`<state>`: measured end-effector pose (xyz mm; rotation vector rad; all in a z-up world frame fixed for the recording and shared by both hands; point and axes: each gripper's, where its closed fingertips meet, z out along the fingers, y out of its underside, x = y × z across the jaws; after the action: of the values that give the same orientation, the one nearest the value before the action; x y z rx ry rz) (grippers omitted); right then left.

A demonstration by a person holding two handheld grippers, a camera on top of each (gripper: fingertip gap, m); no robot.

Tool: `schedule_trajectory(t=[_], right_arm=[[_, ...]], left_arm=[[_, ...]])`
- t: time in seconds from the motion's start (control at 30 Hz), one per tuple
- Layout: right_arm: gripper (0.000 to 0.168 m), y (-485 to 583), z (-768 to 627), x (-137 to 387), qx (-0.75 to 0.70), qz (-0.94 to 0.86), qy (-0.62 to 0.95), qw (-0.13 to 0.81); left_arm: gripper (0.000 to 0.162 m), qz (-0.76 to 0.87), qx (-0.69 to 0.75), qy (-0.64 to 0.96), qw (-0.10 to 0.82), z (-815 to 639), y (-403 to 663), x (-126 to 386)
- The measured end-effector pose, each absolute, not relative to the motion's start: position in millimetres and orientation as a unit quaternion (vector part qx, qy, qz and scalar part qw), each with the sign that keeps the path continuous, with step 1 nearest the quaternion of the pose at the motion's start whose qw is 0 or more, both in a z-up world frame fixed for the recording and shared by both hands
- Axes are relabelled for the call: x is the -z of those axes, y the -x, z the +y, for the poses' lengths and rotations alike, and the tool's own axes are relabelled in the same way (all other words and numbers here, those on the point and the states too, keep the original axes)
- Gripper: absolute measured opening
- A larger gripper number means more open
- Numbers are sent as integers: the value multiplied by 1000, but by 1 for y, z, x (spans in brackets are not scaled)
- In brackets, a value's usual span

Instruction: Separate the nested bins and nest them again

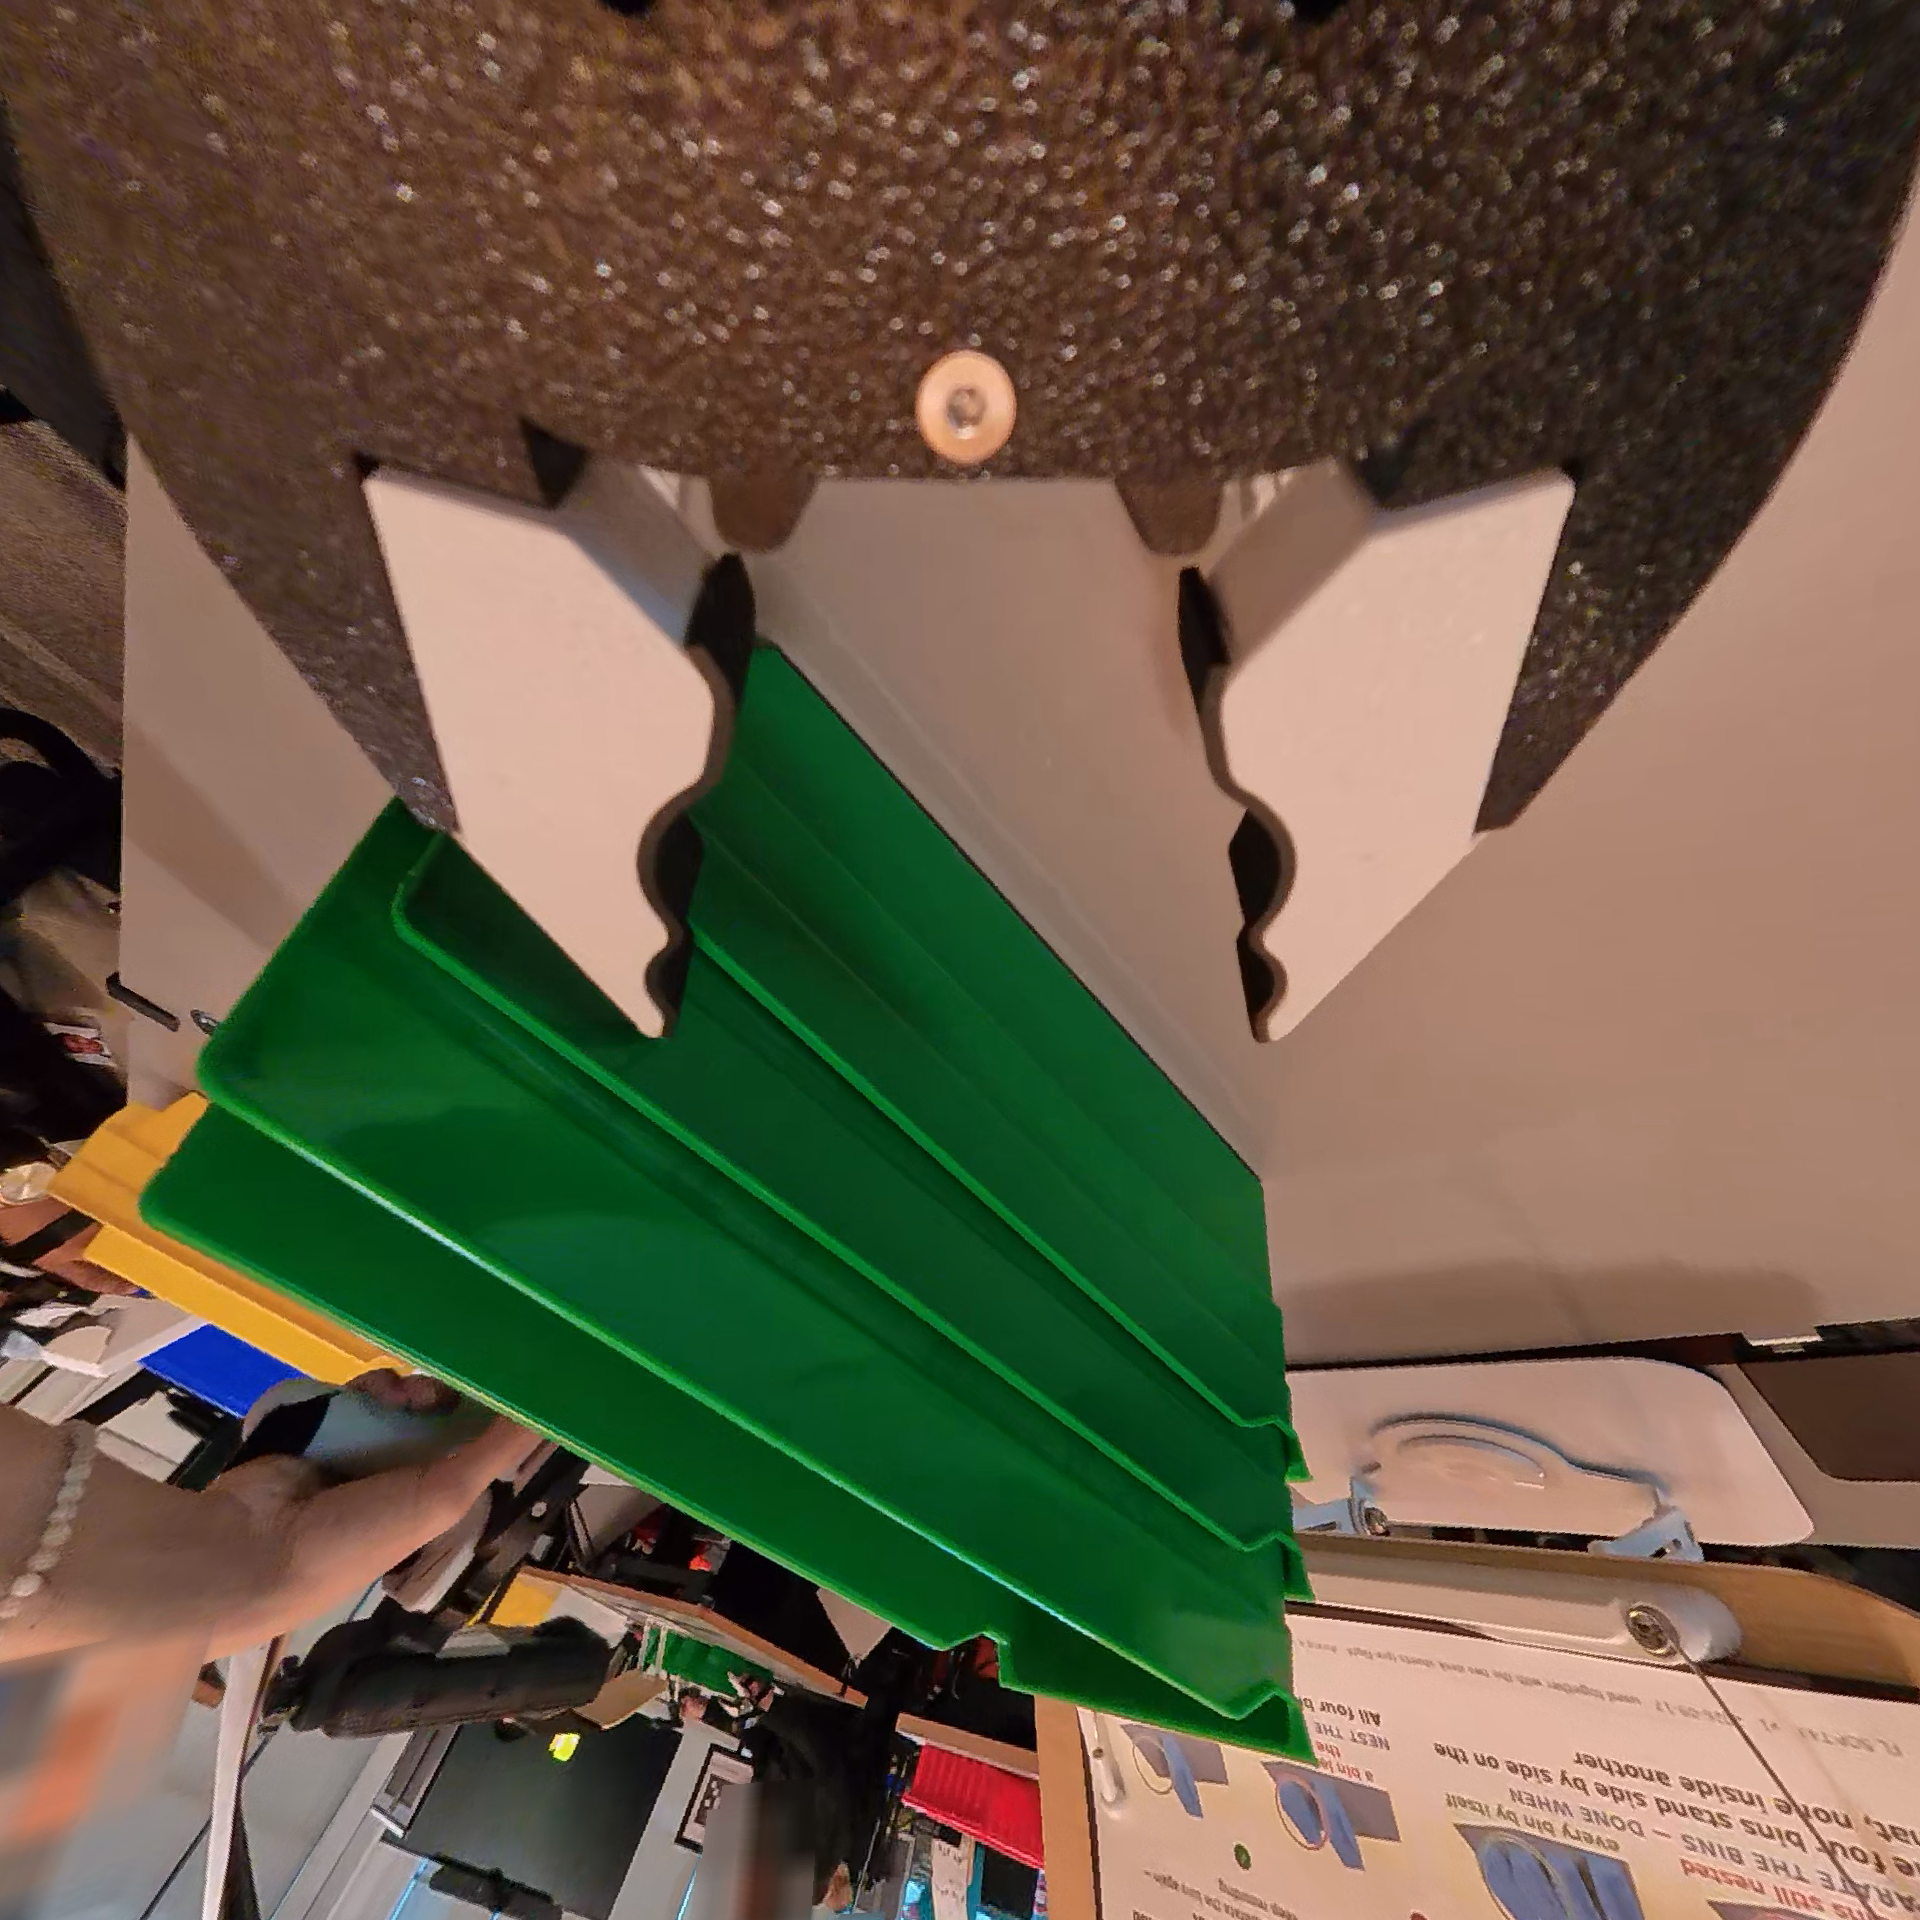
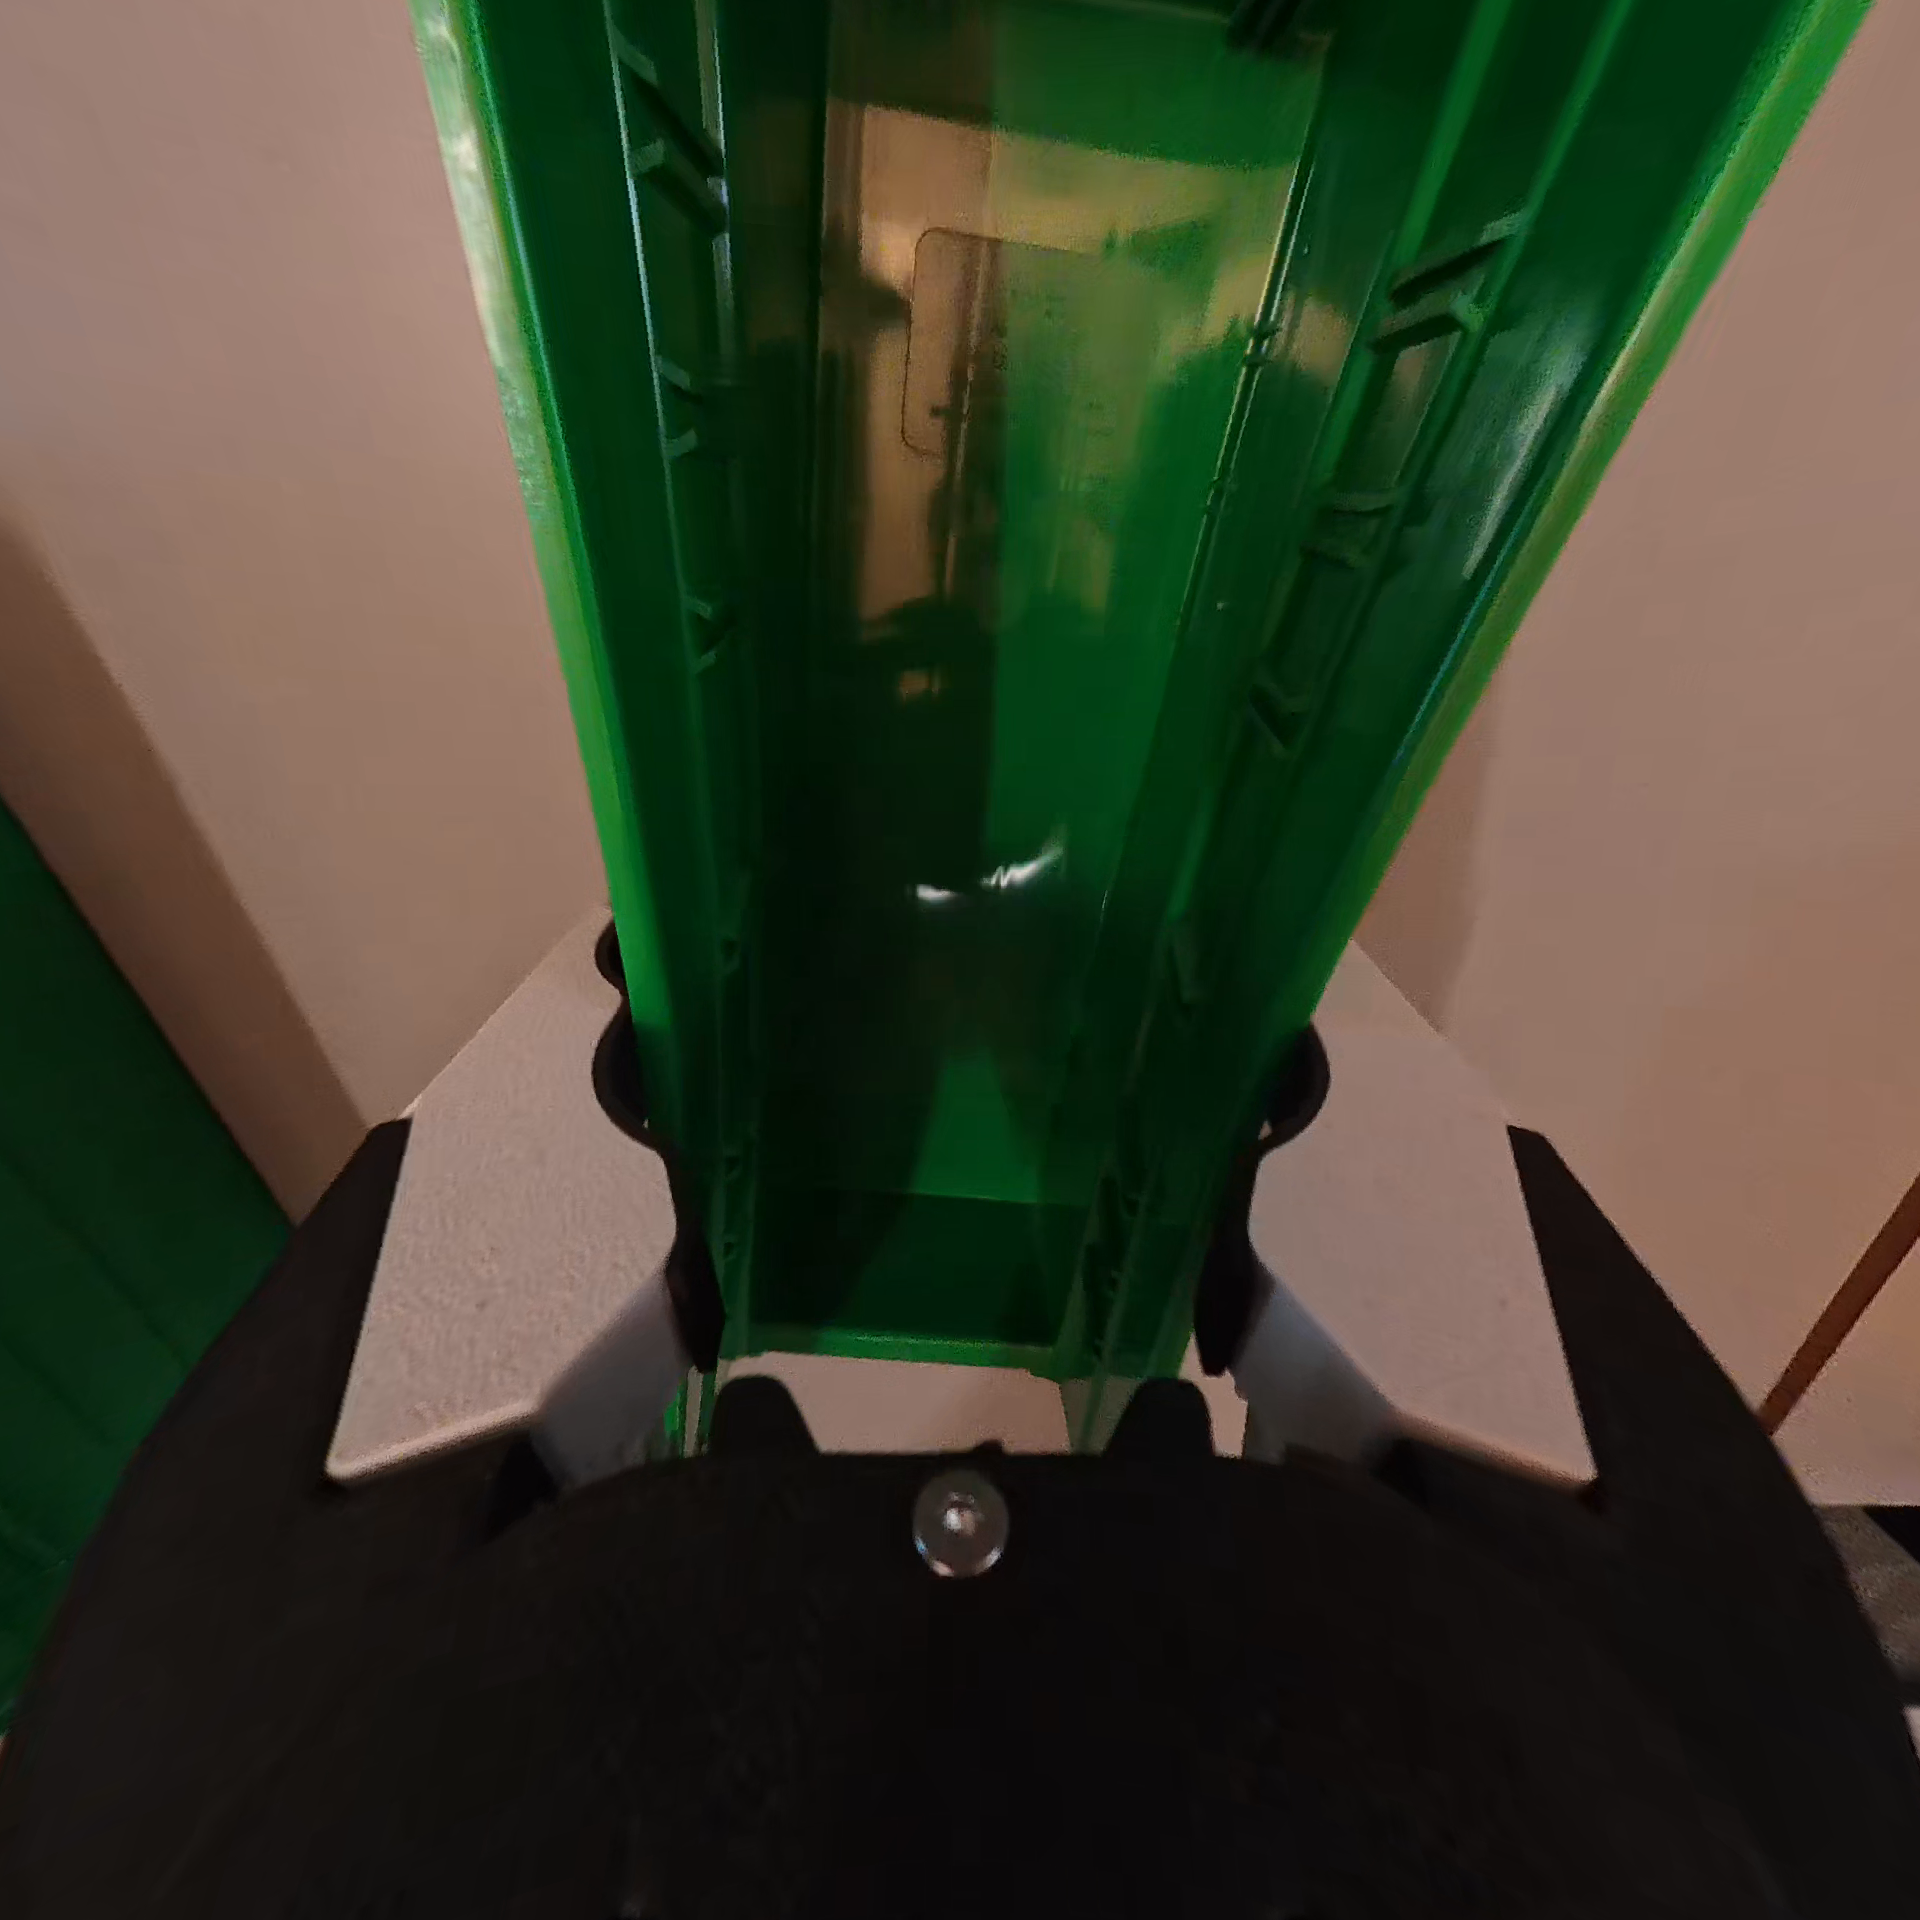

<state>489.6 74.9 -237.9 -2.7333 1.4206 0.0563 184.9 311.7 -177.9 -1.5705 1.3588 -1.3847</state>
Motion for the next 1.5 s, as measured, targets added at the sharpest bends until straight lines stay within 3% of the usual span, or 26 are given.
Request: schedule_trajectory(t=[0.17, 0.5, 0.67, 1.0, 1.5], right_arm=[[118, -489, 80, 202, -22, 483, 873, 66], [117, -447, 174, 46, -19, 456, 874, 164], [117, -400, 240, 1, -23, 413, 888, 202], [116, -316, 298, 45, -77, 374, 910, 160], [118, -296, 289, 77, -59, 385, 908, 155]], left_arm=[[103, 514, 532, 597, 311, 310, -185, 177], [102, 518, 535, 592, 309, 304, -182, 170], [102, 515, 532, 592, 318, 307, -178, 164], [102, 501, 539, 591, 331, 314, -170, 152], [95, 482, 564, 579, 339, 317, -160, 133]])
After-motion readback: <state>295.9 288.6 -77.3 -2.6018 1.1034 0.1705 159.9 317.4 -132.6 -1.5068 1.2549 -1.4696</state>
